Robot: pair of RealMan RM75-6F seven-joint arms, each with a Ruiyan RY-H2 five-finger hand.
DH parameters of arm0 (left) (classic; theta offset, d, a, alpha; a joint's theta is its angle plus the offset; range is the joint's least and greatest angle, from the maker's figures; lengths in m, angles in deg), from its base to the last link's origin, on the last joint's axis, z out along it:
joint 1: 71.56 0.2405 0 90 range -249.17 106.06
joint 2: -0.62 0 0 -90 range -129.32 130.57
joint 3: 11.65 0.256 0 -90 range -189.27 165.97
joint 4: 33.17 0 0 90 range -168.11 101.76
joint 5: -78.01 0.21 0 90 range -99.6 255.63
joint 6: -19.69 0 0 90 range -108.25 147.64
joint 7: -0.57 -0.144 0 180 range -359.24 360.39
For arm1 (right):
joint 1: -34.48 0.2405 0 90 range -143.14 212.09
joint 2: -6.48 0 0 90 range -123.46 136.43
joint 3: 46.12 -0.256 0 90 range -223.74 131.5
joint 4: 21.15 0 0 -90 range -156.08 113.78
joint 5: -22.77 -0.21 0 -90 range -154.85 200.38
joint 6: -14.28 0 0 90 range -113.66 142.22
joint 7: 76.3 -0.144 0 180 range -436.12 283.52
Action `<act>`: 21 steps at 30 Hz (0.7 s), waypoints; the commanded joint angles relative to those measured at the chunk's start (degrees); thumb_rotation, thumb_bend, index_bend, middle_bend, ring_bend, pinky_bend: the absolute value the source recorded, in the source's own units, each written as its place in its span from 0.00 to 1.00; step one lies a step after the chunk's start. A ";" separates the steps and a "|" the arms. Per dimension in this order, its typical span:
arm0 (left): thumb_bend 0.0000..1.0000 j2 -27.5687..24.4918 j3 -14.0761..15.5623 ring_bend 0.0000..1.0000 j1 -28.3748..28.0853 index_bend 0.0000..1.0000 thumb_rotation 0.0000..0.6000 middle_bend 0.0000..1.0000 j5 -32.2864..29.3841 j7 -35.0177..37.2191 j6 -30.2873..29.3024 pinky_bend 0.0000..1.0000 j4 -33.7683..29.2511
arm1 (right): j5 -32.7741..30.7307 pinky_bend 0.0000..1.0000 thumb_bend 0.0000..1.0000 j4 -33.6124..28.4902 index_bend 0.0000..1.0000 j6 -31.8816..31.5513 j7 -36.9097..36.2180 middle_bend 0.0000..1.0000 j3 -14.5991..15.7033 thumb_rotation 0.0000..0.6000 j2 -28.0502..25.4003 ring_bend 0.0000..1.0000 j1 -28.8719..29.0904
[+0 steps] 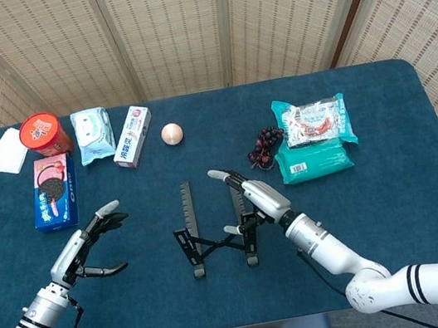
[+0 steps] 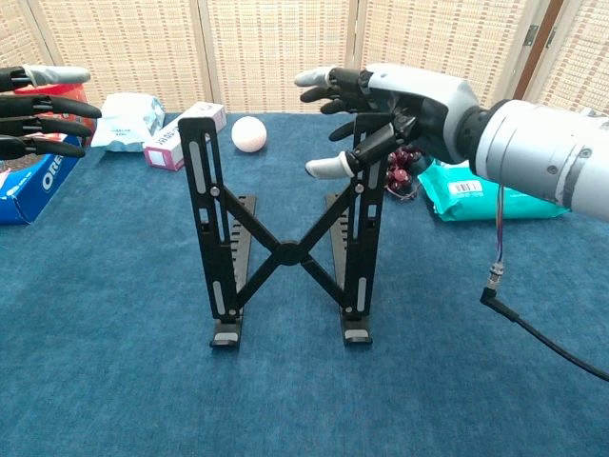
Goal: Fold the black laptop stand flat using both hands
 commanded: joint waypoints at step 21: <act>0.12 4.87 -4.63 0.16 -3.60 0.08 1.00 0.20 -5.50 -31.08 8.06 0.15 10.32 | 19.11 0.07 0.09 3.57 0.00 -15.66 14.37 0.00 3.80 1.00 -7.84 0.00 -5.33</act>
